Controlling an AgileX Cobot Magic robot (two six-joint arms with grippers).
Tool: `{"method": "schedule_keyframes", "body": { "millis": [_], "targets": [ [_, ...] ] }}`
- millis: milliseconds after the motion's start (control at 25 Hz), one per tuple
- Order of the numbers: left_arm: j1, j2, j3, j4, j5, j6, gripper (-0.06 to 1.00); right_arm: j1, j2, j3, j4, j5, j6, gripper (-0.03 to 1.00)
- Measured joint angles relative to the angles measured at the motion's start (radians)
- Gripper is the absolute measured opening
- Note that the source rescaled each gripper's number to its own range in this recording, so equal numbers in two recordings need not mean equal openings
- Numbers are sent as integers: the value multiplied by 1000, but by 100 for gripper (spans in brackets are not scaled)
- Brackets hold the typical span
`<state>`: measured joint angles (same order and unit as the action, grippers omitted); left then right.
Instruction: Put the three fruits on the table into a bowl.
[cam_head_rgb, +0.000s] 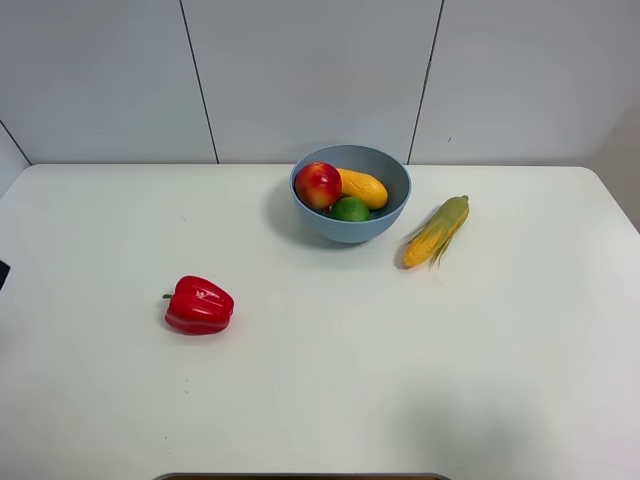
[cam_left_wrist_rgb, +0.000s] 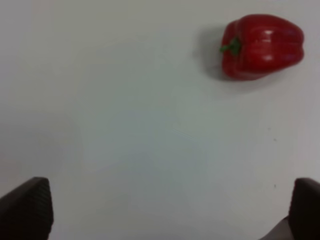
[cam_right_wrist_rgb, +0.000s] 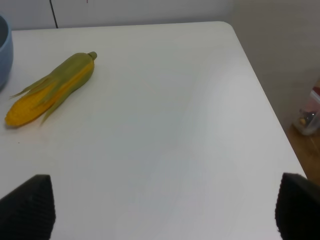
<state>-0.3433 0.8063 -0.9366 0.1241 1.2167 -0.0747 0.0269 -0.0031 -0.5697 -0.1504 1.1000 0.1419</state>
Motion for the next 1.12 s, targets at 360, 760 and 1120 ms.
{"method": "schedule_keyframes", "body": {
  "millis": [360, 760, 1120],
  "targets": [
    [236, -299, 258, -56, -10, -27, 81, 0, 0, 0, 0, 0, 0, 69],
    [373, -687, 486, -67, -115, -2, 81, 0, 0, 0, 0, 0, 0, 69],
    [380, -810, 494, -96, -128, 75, 81, 0, 0, 0, 0, 0, 0, 69]
  ]
}}
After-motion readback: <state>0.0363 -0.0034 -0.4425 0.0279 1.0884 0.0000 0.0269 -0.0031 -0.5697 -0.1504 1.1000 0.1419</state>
